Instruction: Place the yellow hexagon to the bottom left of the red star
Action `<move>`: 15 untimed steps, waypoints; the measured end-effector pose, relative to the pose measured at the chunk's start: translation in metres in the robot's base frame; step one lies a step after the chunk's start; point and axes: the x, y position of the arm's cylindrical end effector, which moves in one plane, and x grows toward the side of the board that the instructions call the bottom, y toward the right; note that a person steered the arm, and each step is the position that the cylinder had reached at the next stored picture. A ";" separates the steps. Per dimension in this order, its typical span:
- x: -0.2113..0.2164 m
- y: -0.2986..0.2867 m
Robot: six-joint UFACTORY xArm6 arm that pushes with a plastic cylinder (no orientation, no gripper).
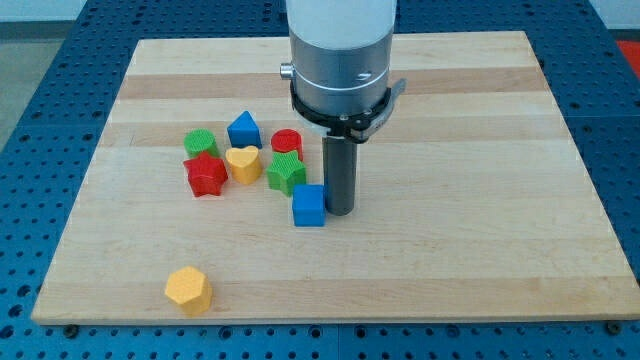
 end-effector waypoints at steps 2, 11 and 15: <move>0.047 0.008; 0.058 -0.017; 0.116 -0.115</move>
